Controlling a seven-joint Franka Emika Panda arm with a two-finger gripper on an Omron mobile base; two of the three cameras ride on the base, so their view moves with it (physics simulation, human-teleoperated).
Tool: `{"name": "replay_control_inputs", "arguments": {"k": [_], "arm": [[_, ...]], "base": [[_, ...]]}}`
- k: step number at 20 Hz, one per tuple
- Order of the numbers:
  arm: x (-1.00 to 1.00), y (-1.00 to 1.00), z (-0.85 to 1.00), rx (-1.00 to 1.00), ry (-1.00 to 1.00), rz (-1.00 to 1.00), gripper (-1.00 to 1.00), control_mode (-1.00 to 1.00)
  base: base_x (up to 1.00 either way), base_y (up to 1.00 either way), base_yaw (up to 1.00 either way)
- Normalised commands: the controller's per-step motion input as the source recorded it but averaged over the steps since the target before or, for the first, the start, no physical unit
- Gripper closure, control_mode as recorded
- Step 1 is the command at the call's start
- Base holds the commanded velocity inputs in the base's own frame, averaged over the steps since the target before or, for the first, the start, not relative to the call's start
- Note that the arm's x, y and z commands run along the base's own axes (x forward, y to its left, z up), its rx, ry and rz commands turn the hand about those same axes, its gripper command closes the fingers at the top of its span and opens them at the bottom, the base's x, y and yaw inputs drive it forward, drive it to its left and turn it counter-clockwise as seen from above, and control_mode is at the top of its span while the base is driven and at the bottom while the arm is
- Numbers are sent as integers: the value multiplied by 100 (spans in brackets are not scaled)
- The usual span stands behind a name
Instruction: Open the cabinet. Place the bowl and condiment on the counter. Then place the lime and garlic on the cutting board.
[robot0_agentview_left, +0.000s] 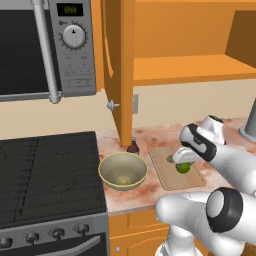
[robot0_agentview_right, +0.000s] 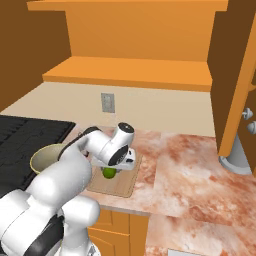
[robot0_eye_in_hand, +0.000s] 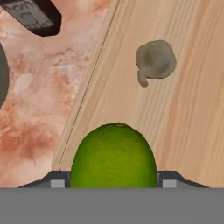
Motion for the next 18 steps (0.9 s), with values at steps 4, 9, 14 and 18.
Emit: {"name": "replay_control_inputs", "arguments": {"k": [4,9,14,18], "arm": [[15,0,-31,0,0,0,100,-100],[10,0,-29,0,0,0,100,-100],[7,0,-27,0,0,0,100,-100],[7,0,-26,0,0,0,100,-100]], "base": [[0,0,0],[0,0,0],[0,0,0],[0,0,0]]}}
